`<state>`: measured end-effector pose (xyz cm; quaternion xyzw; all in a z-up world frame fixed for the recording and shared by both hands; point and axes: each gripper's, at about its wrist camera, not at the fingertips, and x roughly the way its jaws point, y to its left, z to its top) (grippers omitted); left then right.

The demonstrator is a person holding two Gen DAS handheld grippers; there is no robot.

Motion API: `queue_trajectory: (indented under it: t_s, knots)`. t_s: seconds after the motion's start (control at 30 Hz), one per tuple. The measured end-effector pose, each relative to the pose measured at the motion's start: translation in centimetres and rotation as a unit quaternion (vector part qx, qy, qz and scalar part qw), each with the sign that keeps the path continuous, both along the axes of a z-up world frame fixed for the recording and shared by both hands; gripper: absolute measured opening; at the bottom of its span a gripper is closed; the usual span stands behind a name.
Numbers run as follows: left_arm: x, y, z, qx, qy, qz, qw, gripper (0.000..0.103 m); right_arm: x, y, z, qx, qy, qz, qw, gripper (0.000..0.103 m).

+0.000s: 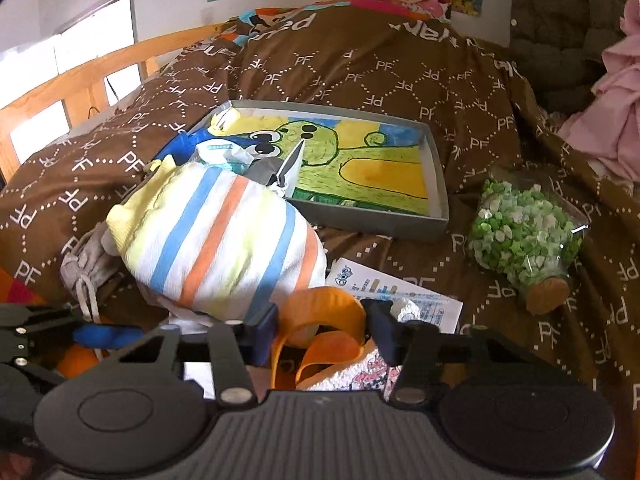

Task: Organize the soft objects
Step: 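Grasp the white cloth with the left tool while the right tool grasps the orange band, then carry the white cloth with the left tool while the right tool carries the orange band to the tray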

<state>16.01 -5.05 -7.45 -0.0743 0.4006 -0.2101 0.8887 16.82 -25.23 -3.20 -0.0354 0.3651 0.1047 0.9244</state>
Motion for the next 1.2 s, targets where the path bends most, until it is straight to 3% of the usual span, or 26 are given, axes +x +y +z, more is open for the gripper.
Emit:
queue_trajectory:
  t_s: [0.07, 0.3, 0.43, 0.77, 0.83, 0.97, 1.1, 1.2]
  knots:
    - [0.1, 0.1, 0.0, -0.006, 0.001, 0.003, 1.0, 0.065, -0.1, -0.2, 0.1, 0.007, 0.003, -0.003, 1.0, 0.046]
    - [0.1, 0.3, 0.1, -0.014, 0.011, 0.016, 0.9997, 0.016, -0.6, -0.5, 0.6, 0.014, 0.002, -0.006, 1.0, 0.032]
    - [-0.5, 0.6, 0.9, -0.017, -0.003, 0.033, 0.9993, 0.0, -1.2, -0.6, 1.1, 0.024, -0.011, -0.003, 1.0, 0.029]
    - [-1.2, 0.8, 1.7, -0.031, -0.015, 0.028, 0.999, 0.0, -2.1, -1.4, 2.3, 0.059, -0.038, -0.008, 0.998, 0.028]
    - [-1.2, 0.6, 1.6, -0.034, -0.011, 0.022, 0.9991, 0.014, -2.2, -1.5, 2.3, 0.061, -0.038, -0.01, 0.997, 0.028]
    - [-1.1, 0.3, 1.4, -0.04, -0.01, 0.013, 0.9991, 0.025, -2.2, -1.6, 2.3, 0.065, -0.038, -0.011, 0.997, 0.028]
    - [-0.7, 0.0, 1.4, -0.048, -0.01, 0.013, 0.9987, 0.049, -2.4, -1.5, 2.4, 0.067, -0.039, -0.013, 0.997, 0.028]
    - [-0.3, -0.3, 1.4, -0.054, -0.016, 0.013, 0.9983, 0.057, -2.3, -1.7, 2.4, 0.071, -0.039, -0.018, 0.997, 0.028]
